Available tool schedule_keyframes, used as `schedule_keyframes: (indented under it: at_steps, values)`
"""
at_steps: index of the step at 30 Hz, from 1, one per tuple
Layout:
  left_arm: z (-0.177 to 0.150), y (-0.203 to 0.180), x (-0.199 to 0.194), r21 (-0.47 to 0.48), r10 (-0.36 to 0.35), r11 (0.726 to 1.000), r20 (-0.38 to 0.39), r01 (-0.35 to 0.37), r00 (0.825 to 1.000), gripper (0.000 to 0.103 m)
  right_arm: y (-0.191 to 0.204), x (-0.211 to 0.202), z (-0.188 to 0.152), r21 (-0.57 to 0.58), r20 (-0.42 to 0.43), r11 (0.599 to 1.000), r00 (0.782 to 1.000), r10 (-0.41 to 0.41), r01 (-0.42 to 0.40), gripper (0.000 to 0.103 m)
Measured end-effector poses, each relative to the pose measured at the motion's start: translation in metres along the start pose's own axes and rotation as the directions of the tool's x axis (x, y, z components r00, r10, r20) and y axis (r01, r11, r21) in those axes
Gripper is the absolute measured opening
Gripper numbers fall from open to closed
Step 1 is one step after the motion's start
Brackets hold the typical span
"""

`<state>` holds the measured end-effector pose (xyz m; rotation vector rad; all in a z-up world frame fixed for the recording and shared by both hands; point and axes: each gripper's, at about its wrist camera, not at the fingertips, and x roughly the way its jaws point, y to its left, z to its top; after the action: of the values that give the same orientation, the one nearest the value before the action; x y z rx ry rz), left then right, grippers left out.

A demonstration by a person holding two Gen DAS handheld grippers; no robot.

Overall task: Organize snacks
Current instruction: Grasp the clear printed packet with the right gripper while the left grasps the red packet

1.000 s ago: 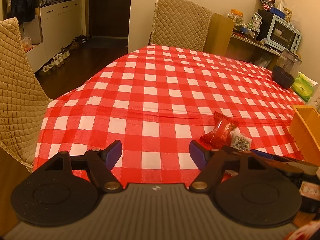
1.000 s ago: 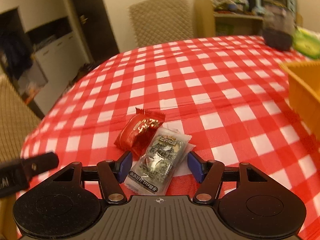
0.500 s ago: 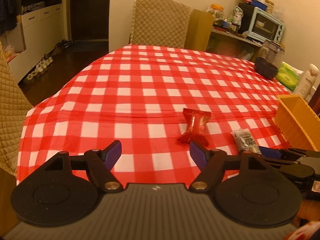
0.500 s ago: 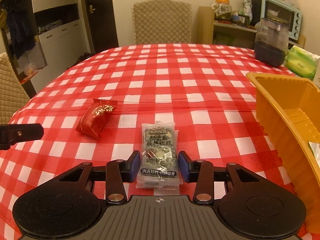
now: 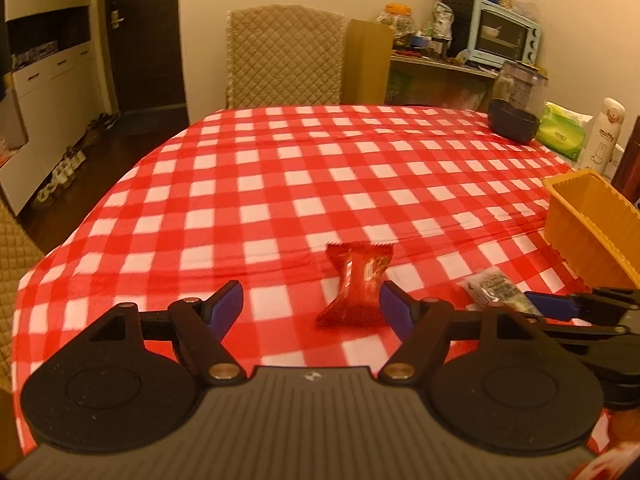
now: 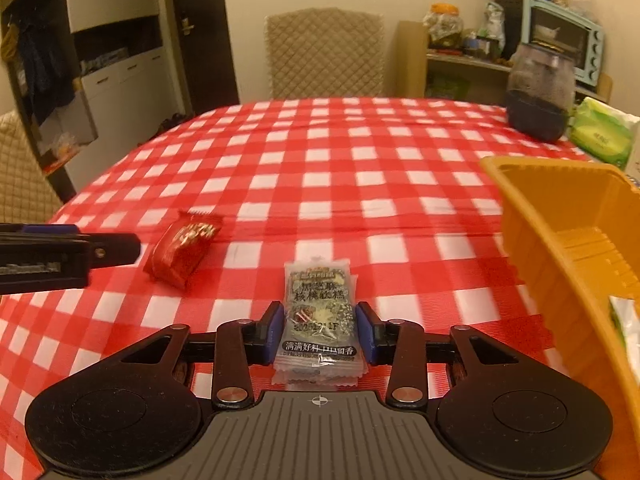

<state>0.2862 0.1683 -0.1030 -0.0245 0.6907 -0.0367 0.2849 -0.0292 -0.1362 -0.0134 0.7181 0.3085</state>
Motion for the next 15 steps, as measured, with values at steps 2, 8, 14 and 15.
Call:
schedule_keyframes:
  at_steps: [2,8,14,15]
  values:
    - [0.002,-0.006,0.008,0.016,-0.016,1.0,0.002,0.016,1.0,0.072,-0.007,-0.003,0.0,0.021,-0.001,1.0,1.0,-0.006,0.006,0.039]
    - [0.002,-0.024,0.032,0.078,-0.037,0.996,-0.033,0.039,0.999,0.064,-0.021,0.0,-0.002,0.043,-0.029,0.998,0.999,-0.033,0.034,0.039]
    - [-0.001,-0.031,0.042,0.111,-0.019,0.994,-0.039,0.023,0.999,0.062,-0.022,0.001,-0.004,0.044,-0.006,0.998,0.999,-0.033,0.033,0.055]
    - [-0.001,-0.031,0.042,0.114,-0.014,0.993,-0.033,0.017,0.999,0.062,-0.023,0.001,-0.003,0.055,-0.002,0.998,1.0,-0.029,0.029,0.055]
